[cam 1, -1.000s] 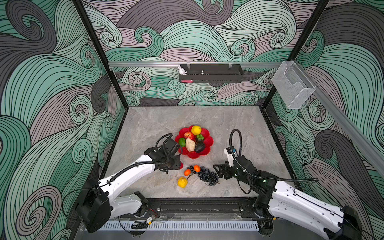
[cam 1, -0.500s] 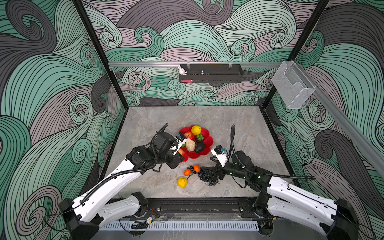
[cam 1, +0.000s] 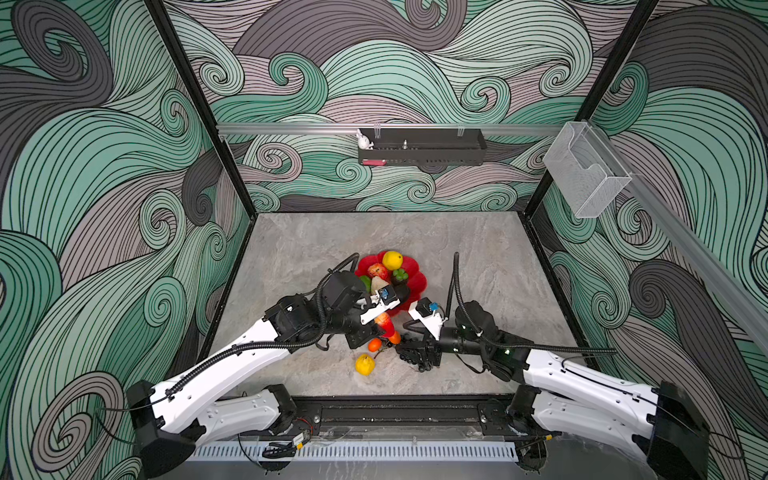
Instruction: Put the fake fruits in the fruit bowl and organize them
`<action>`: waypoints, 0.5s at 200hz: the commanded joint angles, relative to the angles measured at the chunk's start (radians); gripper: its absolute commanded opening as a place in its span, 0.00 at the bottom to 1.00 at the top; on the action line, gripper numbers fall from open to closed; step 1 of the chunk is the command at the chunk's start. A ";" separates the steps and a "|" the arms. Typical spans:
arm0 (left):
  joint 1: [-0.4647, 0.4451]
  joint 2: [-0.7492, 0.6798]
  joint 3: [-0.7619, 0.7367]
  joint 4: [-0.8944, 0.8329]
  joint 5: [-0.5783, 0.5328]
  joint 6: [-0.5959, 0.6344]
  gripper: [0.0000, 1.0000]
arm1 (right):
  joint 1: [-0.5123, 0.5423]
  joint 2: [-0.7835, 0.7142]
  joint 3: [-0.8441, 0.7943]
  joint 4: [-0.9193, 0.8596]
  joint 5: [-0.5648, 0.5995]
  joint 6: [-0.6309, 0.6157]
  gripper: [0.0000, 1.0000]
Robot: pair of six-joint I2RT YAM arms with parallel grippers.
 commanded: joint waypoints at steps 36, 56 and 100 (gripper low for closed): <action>-0.040 0.022 0.032 0.046 0.084 0.074 0.43 | 0.018 0.042 0.045 0.035 -0.050 -0.027 0.62; -0.049 0.023 0.023 0.063 0.096 0.078 0.43 | 0.021 0.047 0.045 0.050 -0.057 -0.019 0.61; -0.057 0.020 0.002 0.084 0.117 0.095 0.43 | 0.024 0.053 0.045 0.074 -0.086 -0.003 0.53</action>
